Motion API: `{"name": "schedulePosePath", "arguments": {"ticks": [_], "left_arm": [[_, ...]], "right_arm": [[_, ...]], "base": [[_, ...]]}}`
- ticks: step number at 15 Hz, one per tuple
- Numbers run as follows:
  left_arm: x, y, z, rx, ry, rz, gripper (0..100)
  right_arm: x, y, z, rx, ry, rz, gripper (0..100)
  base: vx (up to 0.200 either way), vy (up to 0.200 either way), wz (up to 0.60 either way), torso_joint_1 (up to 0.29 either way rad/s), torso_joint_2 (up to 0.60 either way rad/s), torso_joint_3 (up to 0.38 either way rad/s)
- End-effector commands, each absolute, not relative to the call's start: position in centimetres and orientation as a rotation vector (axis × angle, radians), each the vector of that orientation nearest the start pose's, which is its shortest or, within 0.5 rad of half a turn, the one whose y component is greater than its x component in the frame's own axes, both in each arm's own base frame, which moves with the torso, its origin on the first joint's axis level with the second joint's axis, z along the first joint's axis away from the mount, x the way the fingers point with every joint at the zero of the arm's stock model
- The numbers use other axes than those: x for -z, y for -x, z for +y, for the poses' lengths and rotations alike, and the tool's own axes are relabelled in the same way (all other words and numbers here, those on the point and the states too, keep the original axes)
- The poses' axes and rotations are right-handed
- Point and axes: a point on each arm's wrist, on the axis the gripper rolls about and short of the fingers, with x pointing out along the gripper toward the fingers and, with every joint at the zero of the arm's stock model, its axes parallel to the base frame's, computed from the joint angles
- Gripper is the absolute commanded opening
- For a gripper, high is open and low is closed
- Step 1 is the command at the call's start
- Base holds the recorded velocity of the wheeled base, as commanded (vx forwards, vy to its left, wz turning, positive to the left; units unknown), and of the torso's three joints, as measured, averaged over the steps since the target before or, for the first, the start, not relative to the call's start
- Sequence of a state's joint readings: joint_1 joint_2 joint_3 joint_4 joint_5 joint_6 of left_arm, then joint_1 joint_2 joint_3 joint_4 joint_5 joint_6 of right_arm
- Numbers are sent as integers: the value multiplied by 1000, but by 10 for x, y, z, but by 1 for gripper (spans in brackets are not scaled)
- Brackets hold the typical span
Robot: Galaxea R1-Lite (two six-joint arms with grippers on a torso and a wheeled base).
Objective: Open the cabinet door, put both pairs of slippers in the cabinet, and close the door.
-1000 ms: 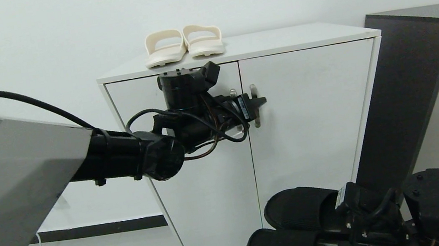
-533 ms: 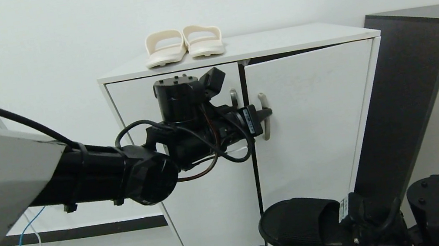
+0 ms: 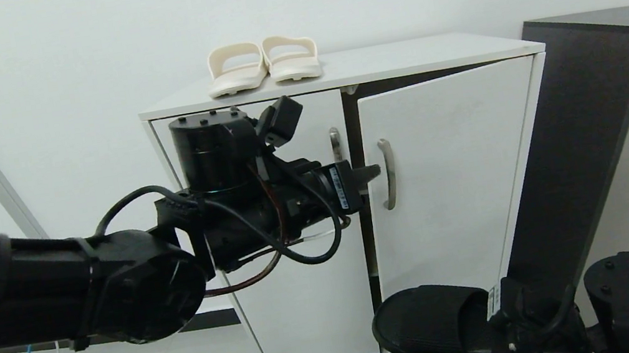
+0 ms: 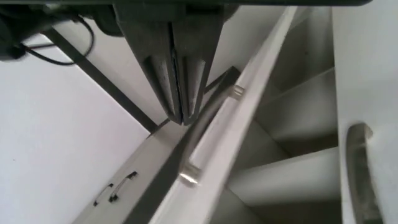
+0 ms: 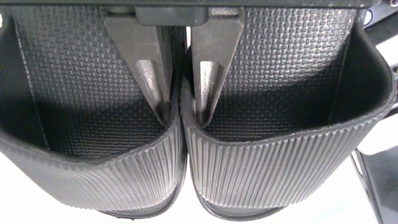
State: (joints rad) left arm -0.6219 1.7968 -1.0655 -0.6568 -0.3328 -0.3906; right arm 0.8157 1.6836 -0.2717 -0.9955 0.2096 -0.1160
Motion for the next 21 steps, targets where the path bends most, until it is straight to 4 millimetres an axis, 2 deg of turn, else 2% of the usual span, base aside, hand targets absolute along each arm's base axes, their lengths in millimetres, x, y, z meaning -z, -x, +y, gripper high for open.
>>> {"name": "schedulePosePath", "arguments": {"ticks": [1,6,10,12,16,18,20,21], "left_arm": [[-231,-272,-199,921,360,225,0],[-222,-308,-193,868,432,168,0],[-212,-338,-206,853,438,172,0],[-211,-347,-211,849,438,189,0],[-211,-345,-213,852,436,194,0],[-209,-332,-210,859,433,215,0],[-210,-312,-220,910,427,217,0],[-211,-308,-222,925,426,210,0]], "right_arm": [[-95,-154,171,-1037,236,360,0],[-95,-153,171,-1040,238,359,0],[-94,-150,172,-1050,243,366,0],[-94,-148,173,-1059,245,365,0],[-93,-148,173,-1061,246,368,0],[-94,-146,174,-1069,247,364,0],[-93,-143,176,-1084,252,367,0],[-93,-143,177,-1087,253,367,0]], "base": [[0,0,0,0,0,0],[0,0,0,0,0,0],[0,0,0,0,0,0],[0,0,0,0,0,0],[-50,0,0,1,1,1],[-200,0,0,2,2,2],[-200,0,0,2,0,2],[-200,0,0,7,2,2]]}}
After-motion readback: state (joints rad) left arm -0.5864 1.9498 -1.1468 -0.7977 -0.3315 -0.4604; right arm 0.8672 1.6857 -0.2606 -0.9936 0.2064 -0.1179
